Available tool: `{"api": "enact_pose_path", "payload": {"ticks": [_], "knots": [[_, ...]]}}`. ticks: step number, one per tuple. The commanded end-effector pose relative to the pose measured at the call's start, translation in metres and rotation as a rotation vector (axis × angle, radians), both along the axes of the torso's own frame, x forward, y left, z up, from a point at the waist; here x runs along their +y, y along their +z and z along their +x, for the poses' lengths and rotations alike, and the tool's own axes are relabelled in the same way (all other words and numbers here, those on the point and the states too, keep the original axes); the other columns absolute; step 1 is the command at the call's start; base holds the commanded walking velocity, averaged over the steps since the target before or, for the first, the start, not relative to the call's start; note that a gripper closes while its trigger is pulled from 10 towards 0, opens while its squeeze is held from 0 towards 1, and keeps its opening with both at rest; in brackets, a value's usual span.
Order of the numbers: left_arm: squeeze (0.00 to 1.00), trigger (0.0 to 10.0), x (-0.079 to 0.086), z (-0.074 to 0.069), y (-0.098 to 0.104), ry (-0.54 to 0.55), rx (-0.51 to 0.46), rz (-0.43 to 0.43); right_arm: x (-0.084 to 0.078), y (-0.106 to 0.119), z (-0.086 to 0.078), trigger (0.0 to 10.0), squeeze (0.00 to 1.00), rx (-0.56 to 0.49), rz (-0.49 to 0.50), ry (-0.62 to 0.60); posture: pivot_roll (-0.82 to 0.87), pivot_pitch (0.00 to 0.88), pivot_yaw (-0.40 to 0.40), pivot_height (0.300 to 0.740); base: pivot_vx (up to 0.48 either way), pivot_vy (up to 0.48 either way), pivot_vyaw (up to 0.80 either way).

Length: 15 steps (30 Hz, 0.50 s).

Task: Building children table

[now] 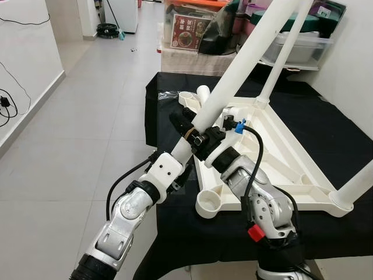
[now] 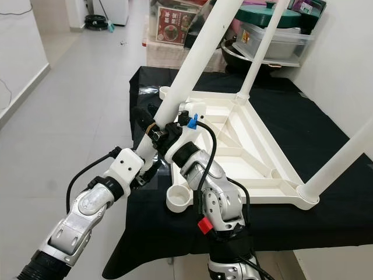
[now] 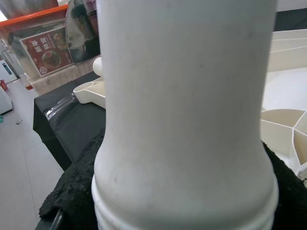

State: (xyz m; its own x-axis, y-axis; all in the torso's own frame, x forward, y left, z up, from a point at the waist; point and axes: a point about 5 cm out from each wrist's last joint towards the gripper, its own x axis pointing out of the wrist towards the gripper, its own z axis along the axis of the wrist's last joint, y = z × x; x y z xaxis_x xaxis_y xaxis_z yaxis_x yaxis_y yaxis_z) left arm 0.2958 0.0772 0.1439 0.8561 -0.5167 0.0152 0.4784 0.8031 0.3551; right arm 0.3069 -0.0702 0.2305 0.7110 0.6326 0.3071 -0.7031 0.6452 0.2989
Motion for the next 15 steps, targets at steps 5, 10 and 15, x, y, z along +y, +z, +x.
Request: {"api": "enact_pose_path", "payload": {"ticks": [5, 10, 15], "knots": [[1.0, 10.0, -0.006, -0.006, -0.011, -0.052, 0.065, -0.011, 0.001, 0.006, 0.001, 0.0, 0.0, -0.021, 0.035, -0.006, 0.05, 0.0, -0.113, 0.74, 0.0, 0.0, 0.0], [1.0, 10.0, 0.001, -0.008, -0.01, -0.027, 0.056, 0.0, -0.003, 0.006, 0.005, 0.0, 0.0, -0.022, 0.033, -0.039, 0.05, 0.0, -0.114, 0.74, 0.0, 0.0, 0.0], [0.0, 10.0, 0.017, -0.014, -0.012, 0.043, 0.05, 0.012, -0.012, 0.005, 0.011, 10.0, 0.0, -0.015, 0.021, -0.105, 0.05, 0.0, -0.111, 0.74, 0.0, 0.0, 0.0]]}}
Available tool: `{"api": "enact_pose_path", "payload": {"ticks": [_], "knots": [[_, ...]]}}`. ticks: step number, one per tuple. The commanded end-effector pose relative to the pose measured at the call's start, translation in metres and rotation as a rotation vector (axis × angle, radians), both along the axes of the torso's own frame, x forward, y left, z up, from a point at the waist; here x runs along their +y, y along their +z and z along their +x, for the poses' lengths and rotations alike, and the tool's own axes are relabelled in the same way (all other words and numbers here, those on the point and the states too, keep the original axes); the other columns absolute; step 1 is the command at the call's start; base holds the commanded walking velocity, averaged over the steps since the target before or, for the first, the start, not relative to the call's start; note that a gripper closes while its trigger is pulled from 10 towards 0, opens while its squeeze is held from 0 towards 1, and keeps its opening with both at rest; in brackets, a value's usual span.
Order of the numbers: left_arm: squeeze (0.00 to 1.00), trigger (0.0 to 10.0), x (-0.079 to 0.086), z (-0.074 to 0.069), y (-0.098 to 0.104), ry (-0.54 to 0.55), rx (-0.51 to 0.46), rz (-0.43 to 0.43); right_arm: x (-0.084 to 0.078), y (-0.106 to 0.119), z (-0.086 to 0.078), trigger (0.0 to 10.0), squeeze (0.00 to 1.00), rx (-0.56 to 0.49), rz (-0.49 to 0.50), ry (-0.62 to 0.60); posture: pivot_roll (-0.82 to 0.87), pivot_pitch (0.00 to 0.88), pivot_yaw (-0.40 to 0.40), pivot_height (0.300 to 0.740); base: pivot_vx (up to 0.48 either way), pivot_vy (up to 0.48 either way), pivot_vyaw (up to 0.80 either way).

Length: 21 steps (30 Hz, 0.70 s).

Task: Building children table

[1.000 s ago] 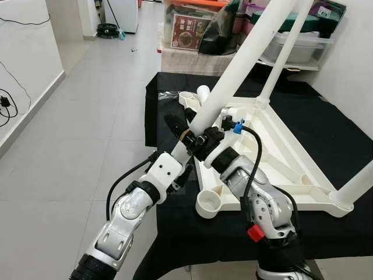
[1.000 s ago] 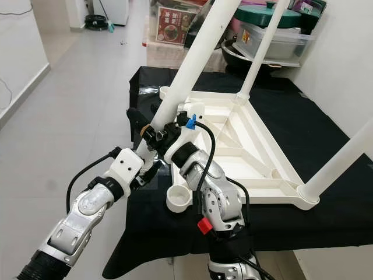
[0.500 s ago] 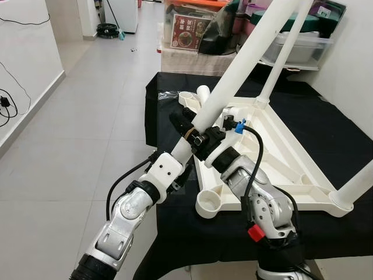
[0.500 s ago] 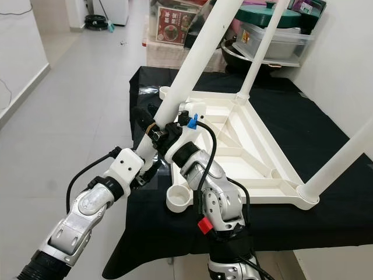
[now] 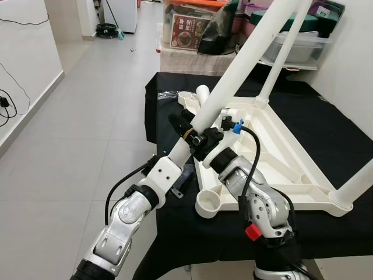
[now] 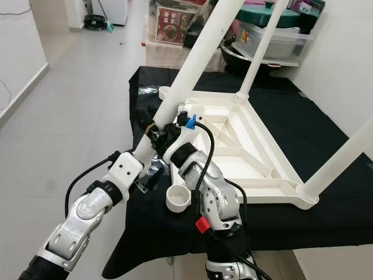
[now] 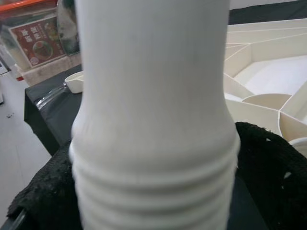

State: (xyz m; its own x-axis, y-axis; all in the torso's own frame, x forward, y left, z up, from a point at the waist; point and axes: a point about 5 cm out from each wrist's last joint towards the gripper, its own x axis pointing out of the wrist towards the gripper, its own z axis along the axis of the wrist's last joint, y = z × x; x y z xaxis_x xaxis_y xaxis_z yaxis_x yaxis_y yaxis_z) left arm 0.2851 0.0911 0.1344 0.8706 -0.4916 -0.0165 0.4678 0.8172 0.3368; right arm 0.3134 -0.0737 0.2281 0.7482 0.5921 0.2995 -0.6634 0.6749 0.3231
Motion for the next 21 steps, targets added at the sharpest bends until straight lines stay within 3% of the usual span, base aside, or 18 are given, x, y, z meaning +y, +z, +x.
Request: {"api": "enact_pose_path", "payload": {"ticks": [1, 2, 3, 8, 9, 10, 11, 21], "knots": [[0.0, 10.0, 0.011, -0.006, -0.003, 0.056, 0.009, 0.011, -0.015, 0.008, 0.007, 10.0, 0.0, -0.04, -0.007, -0.096, 0.05, 0.0, -0.111, 0.74, 0.0, 0.0, 0.0], [0.0, 10.0, 0.011, -0.006, -0.003, 0.056, 0.009, 0.011, -0.015, 0.008, 0.007, 10.0, 0.0, -0.04, -0.007, -0.096, 0.05, 0.0, -0.111, 0.74, 0.0, 0.0, 0.0], [0.0, 10.0, 0.026, -0.015, -0.005, 0.124, 0.007, 0.005, -0.028, 0.007, 0.013, 10.0, 0.0, -0.036, -0.004, -0.163, 0.06, 0.0, -0.112, 0.74, 0.0, 0.0, 0.0], [0.0, 10.0, 0.032, -0.022, -0.006, 0.147, 0.004, 0.001, -0.035, 0.005, 0.016, 10.0, 0.0, -0.028, -0.009, -0.205, 0.06, 0.0, -0.114, 0.74, 0.0, 0.0, 0.0], [0.0, 10.0, 0.034, -0.032, -0.01, 0.167, 0.021, -0.016, -0.042, 0.0, 0.017, 10.0, 0.0, -0.024, -0.032, -0.237, 0.07, 0.0, -0.121, 0.74, 0.0, 0.0, 0.0], [0.0, 10.0, 0.034, -0.032, -0.01, 0.167, 0.021, -0.016, -0.042, 0.0, 0.017, 10.0, 0.0, -0.024, -0.032, -0.237, 0.07, 0.0, -0.121, 0.74, 0.0, 0.0, 0.0], [0.0, 10.0, 0.036, -0.046, -0.015, 0.206, 0.045, -0.051, -0.05, -0.005, 0.017, 10.0, 0.0, -0.018, -0.063, -0.27, 0.07, 0.0, -0.121, 0.74, 0.0, 0.0, 0.0], [0.0, 10.0, 0.025, -0.06, -0.022, 0.24, 0.095, -0.111, -0.055, -0.013, 0.014, 10.0, 0.0, -0.012, -0.082, -0.286, 0.06, 0.0, -0.112, 0.74, 0.0, 0.0, 0.0]]}}
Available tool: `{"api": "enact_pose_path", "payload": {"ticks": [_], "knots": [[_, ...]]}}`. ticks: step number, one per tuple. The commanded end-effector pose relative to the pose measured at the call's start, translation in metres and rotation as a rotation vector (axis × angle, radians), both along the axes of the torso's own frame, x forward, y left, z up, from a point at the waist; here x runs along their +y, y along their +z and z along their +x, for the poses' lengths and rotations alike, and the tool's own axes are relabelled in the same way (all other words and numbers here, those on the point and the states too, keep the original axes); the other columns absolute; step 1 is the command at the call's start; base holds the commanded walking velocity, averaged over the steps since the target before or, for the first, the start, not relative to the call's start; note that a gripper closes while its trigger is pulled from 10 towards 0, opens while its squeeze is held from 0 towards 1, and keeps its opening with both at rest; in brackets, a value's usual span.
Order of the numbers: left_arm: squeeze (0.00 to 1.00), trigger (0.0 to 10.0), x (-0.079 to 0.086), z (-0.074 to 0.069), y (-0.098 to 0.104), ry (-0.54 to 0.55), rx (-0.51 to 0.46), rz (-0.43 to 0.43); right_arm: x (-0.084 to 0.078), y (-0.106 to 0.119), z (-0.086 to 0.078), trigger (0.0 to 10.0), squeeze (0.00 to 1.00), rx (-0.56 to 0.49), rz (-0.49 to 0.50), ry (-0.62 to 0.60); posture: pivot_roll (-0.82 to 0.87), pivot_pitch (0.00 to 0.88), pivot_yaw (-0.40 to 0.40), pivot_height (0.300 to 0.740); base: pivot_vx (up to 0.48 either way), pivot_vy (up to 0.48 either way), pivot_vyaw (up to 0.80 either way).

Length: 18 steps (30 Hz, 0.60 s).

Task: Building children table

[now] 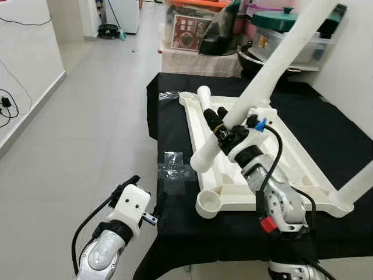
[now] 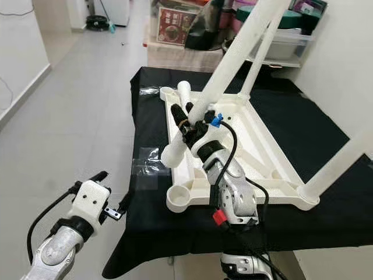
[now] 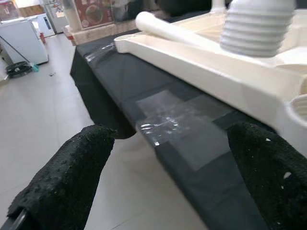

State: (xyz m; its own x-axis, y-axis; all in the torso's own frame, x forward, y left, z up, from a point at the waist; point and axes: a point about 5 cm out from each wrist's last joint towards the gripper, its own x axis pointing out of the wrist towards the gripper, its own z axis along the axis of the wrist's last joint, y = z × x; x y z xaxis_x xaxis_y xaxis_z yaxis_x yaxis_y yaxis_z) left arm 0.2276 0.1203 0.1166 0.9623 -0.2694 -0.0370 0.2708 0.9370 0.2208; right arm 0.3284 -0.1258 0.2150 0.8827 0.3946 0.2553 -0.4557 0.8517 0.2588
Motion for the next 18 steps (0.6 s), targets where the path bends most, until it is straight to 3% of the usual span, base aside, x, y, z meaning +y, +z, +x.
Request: {"api": "enact_pose_path", "payload": {"ticks": [1, 3, 9, 18], "knots": [[0.0, 10.0, -0.0069, -0.0035, -0.0053, -0.011, 0.034, -0.018, -0.0022, 0.0003, -0.0018, 10.0, 0.0, -0.015, 0.003, -0.014, 0.06, 0.0, -0.115, 0.74, 0.0, 0.0, 0.0], [0.0, 10.0, -0.0069, -0.0035, -0.0053, -0.011, 0.034, -0.018, -0.0022, 0.0003, -0.0018, 10.0, 0.0, -0.015, 0.003, -0.014, 0.06, 0.0, -0.115, 0.74, 0.0, 0.0, 0.0], [0.0, 10.0, -0.0113, -0.007, -0.0056, -0.018, 0.044, -0.024, 0.0024, -0.0017, -0.0029, 10.0, 0.0, -0.013, 0.001, -0.001, 0.06, 0.0, -0.116, 0.74, -0.4, 0.0, 0.0], [0.0, 10.0, -0.0111, -0.0026, 0.0009, -0.001, 0.028, -0.032, 0.0049, 0.001, -0.0025, 10.0, 0.0, -0.024, 0.007, 0.001, 0.06, 0.0, -0.119, 0.74, 0.0, 0.0, 0.0]]}}
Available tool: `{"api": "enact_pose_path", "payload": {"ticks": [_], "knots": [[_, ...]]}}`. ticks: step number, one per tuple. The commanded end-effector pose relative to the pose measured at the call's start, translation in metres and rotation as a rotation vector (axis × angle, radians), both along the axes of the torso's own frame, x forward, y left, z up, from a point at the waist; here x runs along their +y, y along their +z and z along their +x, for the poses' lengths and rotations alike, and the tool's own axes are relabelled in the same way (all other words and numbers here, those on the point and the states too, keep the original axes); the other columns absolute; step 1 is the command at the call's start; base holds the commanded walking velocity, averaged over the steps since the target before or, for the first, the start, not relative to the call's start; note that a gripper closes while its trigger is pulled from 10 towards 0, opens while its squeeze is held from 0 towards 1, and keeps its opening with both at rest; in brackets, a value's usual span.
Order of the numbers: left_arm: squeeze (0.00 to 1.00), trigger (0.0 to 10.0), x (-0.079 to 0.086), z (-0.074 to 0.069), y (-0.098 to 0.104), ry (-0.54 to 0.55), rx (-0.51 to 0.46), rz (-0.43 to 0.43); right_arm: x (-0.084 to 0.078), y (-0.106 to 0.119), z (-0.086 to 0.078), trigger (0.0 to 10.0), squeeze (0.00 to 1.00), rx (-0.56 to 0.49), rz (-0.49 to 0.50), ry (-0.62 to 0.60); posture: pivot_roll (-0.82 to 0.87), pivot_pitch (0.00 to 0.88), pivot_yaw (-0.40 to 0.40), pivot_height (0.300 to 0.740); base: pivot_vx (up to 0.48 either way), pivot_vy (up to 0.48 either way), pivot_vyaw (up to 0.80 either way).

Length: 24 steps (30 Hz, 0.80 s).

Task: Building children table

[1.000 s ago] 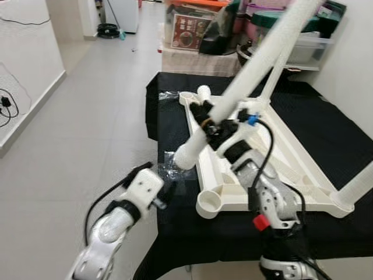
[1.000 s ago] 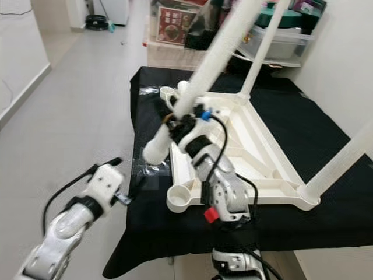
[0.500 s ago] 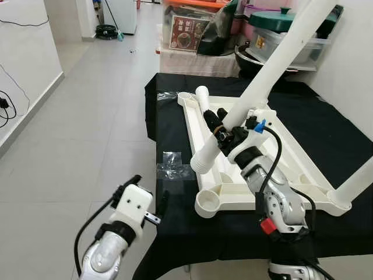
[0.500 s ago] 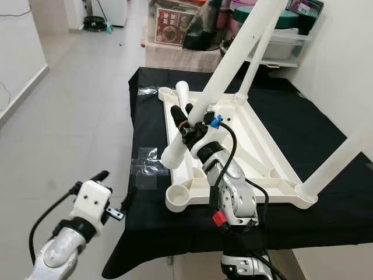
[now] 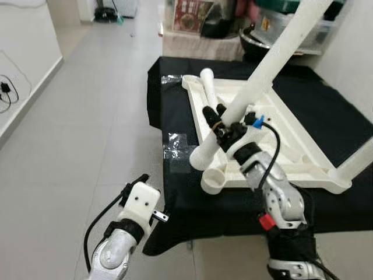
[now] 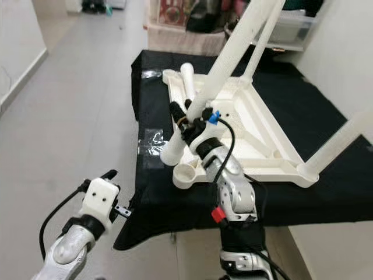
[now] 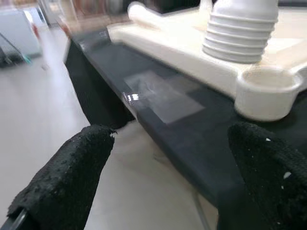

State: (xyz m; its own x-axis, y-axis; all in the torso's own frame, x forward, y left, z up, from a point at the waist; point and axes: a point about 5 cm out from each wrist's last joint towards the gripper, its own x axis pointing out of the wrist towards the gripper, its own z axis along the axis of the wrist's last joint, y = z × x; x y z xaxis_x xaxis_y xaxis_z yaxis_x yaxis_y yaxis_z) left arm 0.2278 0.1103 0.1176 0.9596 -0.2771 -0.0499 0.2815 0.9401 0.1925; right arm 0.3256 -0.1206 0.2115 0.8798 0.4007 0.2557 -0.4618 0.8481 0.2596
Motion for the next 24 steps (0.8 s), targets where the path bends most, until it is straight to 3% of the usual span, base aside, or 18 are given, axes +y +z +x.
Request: {"api": "enact_pose_path", "payload": {"ticks": [1, 8, 10, 12, 15, 18, 24], "knots": [[0.0, 10.0, -0.001, -0.002, 0.001, 0.008, 0.004, -0.008, 0.0, 0.005, 0.0, 10.0, 0.0, -0.025, 0.01, -0.008, 0.06, 0.0, -0.119, 0.74, 0.0, 0.0, 0.0], [0.0, 10.0, 0.005, 0.004, 0.011, 0.051, -0.036, -0.026, 0.006, 0.017, 0.002, 10.0, 0.0, -0.03, 0.017, -0.04, 0.06, 0.0, -0.117, 0.74, 0.0, 0.0, 0.0], [0.0, 10.0, 0.007, 0.006, 0.017, 0.068, -0.054, -0.026, 0.005, 0.015, 0.008, 10.0, 0.0, 0.01, -0.075, -0.19, 0.06, 0.0, -0.115, 0.74, 0.0, 0.0, 0.0], [0.0, 10.0, 0.008, 0.008, 0.019, 0.075, -0.062, -0.025, 0.004, 0.015, 0.01, 10.0, 0.0, 0.012, -0.106, -0.254, 0.06, 0.0, -0.116, 0.74, 0.0, 0.0, 0.0], [0.0, 10.0, 0.009, 0.009, 0.022, 0.084, -0.07, -0.026, 0.006, 0.015, 0.01, 10.0, 0.0, -0.012, -0.117, -0.24, 0.06, 0.0, -0.117, 0.74, 0.0, 0.0, 0.0], [0.0, 10.0, 0.012, 0.01, 0.029, 0.118, -0.094, -0.043, 0.015, 0.008, 0.001, 10.0, 0.0, -0.026, -0.091, -0.051, 0.07, 0.0, -0.122, 0.74, 0.0, 0.0, 0.0], [0.0, 10.0, 0.014, 0.011, 0.03, 0.128, -0.104, -0.023, 0.016, 0.002, -0.002, 10.0, 0.0, -0.027, -0.111, -0.036, 0.07, 0.0, -0.123, 0.74, 0.0, 0.0, 0.0]]}}
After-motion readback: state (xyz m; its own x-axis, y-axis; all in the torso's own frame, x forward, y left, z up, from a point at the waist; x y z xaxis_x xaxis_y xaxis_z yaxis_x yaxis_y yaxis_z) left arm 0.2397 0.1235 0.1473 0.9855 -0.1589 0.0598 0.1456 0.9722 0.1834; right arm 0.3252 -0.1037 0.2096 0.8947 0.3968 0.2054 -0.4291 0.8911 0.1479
